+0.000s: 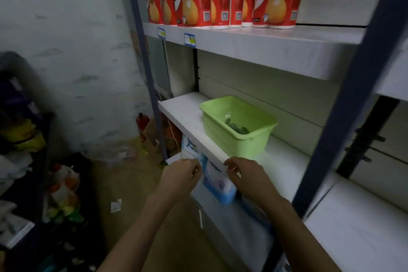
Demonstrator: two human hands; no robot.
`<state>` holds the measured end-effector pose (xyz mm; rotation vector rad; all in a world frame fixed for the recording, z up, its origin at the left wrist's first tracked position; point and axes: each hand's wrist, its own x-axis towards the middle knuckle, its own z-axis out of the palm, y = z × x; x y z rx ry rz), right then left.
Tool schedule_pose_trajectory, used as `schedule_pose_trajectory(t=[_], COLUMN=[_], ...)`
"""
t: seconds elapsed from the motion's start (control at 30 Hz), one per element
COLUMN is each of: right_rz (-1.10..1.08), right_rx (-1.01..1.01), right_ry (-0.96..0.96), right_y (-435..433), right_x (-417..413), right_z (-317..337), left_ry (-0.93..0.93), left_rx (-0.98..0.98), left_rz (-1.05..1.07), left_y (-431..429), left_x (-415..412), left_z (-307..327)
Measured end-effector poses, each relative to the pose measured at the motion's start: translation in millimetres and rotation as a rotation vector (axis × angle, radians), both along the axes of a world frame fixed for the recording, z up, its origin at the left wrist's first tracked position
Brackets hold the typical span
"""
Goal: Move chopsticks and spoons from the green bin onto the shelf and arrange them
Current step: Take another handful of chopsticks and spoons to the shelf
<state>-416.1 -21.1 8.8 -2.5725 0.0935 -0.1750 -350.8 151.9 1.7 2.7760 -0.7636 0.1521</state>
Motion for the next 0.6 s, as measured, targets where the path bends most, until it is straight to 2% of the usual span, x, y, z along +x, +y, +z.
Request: schedule_pose_trajectory(t=[0.2, 0.4, 0.6], right_rz=[-0.114, -0.225, -0.396], right_rx=[0.002, -0.042, -0.026], right_ry=[-0.041, -0.080, 0.026], right_y=[11.8, -15.6, -67.9], right_x=[68.8, 135.1, 202.8], right_z=[12.1, 22.0, 13.7], left_ry=[-0.022, -0.029, -0.035], left_rx=[-0.044, -0.132, -0.190], left_rz=[-0.097, -0.208, -0.321], left_y=[5.3, -16.4, -56.9], left_x=[72.6, 137.3, 214.3], left_z=[13.2, 25.9, 31.6])
